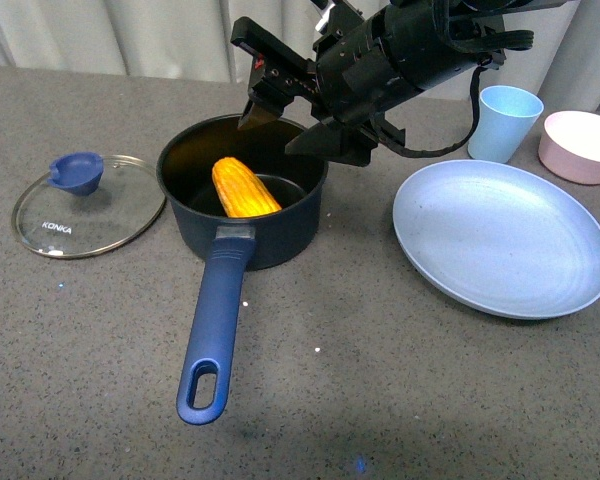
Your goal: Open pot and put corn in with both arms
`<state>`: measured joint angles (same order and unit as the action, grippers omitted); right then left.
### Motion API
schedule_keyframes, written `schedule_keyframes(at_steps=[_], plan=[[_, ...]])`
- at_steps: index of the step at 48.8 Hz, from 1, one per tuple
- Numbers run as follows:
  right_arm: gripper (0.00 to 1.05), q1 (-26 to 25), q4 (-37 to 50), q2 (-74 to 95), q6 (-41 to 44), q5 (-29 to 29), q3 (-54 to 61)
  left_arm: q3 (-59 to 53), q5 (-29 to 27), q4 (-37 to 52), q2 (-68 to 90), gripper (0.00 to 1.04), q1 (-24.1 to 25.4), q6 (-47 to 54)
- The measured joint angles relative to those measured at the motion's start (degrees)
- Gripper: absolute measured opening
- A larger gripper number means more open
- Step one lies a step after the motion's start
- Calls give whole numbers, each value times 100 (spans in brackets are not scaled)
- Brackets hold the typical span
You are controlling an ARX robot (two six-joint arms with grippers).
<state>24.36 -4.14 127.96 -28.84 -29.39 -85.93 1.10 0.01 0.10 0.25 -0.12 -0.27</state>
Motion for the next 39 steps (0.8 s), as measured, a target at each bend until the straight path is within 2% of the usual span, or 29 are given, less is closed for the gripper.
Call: schedule_keyframes(at_steps=[2,8,13,20,28,32,39], plan=[[68,-2,37,-2,7,17,2,0,-2,0,0,98,0,0],[86,-11,221,-101,46,216,162,0,-2,0,0,98,0,0],[98,-22,452,-358,192,579,529,0,-2,0,0,98,0,0],[96,-68,793,-1019,719,1335,1366,0,-2,-2,0,98,0,0],[96,-234,1840,-2022,1821,2863,2887,0,-2,0,0,98,0,2],[96,-385,2693,-2743,2535,3753,4046,0,-2,-2,0,98,0,2],[96,-588,3427,-3733,3027,4310,5451,0,-2,-2,0,98,0,0]])
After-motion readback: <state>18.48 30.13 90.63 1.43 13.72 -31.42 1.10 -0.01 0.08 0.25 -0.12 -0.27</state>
